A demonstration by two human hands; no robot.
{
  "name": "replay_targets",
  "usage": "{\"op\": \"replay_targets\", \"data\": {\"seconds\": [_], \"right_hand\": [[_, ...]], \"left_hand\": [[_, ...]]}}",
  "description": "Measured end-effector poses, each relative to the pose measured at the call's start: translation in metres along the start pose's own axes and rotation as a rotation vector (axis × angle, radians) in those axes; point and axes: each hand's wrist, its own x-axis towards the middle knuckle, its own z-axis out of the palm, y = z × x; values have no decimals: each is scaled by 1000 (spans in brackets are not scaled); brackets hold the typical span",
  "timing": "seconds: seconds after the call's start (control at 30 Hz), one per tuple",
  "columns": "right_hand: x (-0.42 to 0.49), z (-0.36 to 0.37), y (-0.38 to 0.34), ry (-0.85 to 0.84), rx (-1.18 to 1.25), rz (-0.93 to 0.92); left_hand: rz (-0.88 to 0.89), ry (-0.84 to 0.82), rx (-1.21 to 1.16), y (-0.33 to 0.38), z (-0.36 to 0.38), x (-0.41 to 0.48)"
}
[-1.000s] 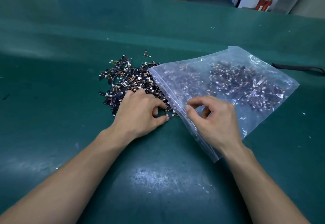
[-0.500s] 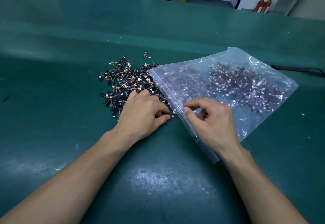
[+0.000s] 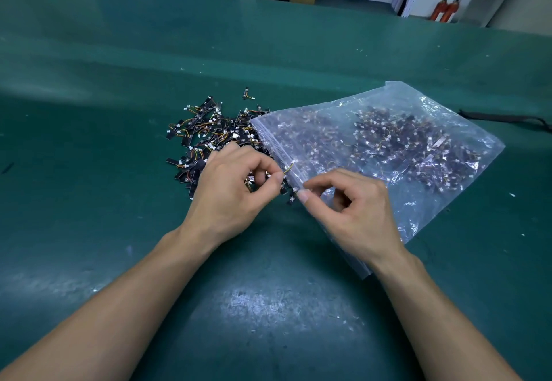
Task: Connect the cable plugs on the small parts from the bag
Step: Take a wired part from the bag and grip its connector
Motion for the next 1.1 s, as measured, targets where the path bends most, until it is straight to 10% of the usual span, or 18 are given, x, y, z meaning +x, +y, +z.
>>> {"op": "replay_targets", "data": {"seconds": [1.1], "right_hand": [[0, 5, -7, -76, 362, 250]], "left_hand": [[-71, -48, -334, 6, 7, -4]]}}
